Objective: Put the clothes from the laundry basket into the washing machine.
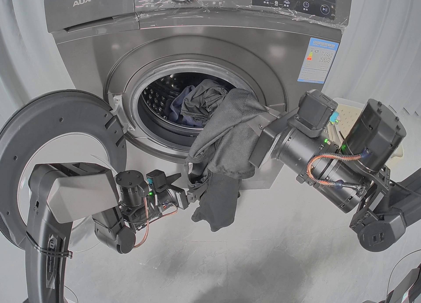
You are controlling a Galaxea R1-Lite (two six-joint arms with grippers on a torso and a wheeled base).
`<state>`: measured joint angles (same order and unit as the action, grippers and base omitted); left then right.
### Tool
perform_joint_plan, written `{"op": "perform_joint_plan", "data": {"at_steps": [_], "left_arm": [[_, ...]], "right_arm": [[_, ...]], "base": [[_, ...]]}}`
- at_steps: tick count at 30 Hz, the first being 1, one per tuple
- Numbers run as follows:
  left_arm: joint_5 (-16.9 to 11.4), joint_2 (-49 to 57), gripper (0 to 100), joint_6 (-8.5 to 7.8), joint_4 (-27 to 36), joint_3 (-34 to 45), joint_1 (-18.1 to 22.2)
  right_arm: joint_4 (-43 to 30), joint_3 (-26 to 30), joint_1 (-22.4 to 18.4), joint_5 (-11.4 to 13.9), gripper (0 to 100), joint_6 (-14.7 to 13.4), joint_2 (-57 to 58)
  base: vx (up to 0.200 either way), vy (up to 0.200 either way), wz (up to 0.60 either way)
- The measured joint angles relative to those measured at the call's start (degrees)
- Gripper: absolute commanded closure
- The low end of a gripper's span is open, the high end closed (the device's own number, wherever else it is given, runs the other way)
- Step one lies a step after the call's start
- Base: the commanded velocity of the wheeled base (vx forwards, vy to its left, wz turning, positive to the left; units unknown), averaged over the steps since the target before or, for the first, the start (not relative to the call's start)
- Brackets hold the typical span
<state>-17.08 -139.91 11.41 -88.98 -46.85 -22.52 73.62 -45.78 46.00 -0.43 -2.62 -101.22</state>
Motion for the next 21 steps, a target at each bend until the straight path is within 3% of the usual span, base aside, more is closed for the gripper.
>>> {"op": "perform_joint_plan", "data": {"at_steps": [13,14,21], "left_arm": [[0.0,-2.0,0,-0.09,0.0,-2.9,-0.6],[0.0,-2.0,100,-0.09,0.0,-3.0,-0.6],[0.0,-2.1,100,-0.09,0.0,-3.2,-0.5]], "right_arm": [[0.0,0.3,0.2,0.0,100,-0.1,0.3],[0.0,0.3,0.2,-0.1,100,-0.1,0.3],[0.1,0.7,0.2,-0.1,100,-0.1,0.3]], "base": [[0.000,0.000,0.00],[0.000,0.000,0.00],[0.000,0.000,0.00]]}}
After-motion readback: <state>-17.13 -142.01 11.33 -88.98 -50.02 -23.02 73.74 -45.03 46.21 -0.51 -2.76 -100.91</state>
